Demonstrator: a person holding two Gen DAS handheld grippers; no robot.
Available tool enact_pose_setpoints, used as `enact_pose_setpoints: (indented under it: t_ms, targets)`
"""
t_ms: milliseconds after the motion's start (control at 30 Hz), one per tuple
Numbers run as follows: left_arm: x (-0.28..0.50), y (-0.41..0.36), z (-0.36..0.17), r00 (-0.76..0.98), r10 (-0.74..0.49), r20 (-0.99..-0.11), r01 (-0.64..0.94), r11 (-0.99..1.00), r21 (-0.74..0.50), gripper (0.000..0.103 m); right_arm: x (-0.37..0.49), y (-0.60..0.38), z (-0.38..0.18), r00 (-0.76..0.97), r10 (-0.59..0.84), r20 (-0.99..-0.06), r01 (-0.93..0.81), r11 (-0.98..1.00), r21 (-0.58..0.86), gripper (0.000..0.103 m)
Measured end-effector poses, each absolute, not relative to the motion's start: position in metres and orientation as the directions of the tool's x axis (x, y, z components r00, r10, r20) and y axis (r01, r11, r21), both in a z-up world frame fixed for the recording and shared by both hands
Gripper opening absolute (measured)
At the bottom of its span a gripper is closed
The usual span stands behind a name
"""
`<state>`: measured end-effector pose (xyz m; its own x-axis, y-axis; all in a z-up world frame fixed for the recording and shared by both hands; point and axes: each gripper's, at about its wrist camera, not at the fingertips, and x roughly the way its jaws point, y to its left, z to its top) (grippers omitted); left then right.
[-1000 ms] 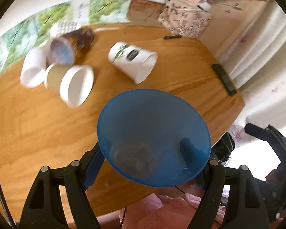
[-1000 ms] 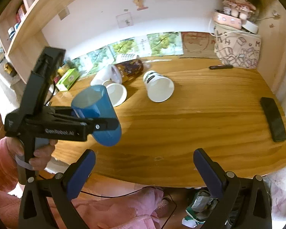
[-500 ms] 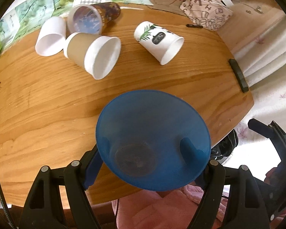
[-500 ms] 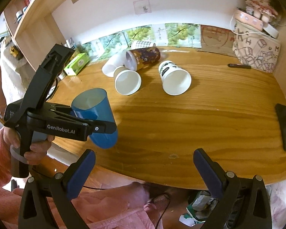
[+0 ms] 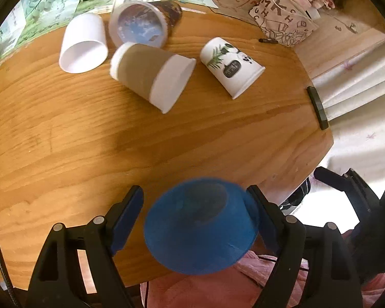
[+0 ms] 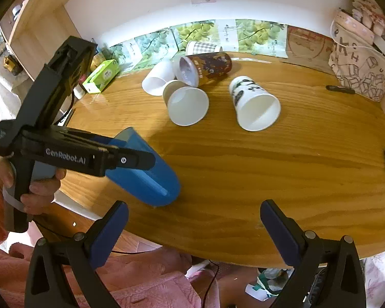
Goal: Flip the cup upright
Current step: 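Lift the blue cup with the left tool and rotate it, then grasp the blue cup with the right tool while the left tool releases it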
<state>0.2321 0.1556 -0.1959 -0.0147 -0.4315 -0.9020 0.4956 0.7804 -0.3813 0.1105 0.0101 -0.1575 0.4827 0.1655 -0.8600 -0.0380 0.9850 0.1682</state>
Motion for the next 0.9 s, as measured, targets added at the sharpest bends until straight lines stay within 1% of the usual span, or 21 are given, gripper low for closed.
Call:
enact_pose_setpoints:
  t_ms: [233,467,567,733,900]
  targets:
    - [0.246,0.186,-0.194,-0.006,-0.434,-0.901,0.476,0.791,-0.384,0.084,0.123,0.04,-0.159,0.479,0.145,-0.866,-0.037,0.989,0.145,0.103]
    - [0.253,0.224,-0.191,0.049,-0.452,-0.891,0.429,0.815,-0.39,0.085,0.138,0.078,-0.166,0.477,0.158,-0.865,-0.091,0.987,0.13,0.103]
    - [0.254,0.245,-0.187,0.089,-0.466,-0.88,0.401,0.826,-0.397,0.085,0.142,0.095,-0.166,0.478,0.158,-0.864,-0.149,0.984,0.097,0.103]
    - [0.252,0.281,-0.184,0.178,-0.464,-0.868,0.333,0.858,-0.391,0.085,0.145,0.126,-0.166,0.499,0.138,-0.856,-0.287,0.958,-0.013,0.103]
    - [0.247,0.313,-0.182,0.26,-0.454,-0.852,0.248,0.884,-0.396,0.085,0.15,0.154,-0.172,0.512,0.129,-0.849,-0.435,0.891,-0.127,0.103]
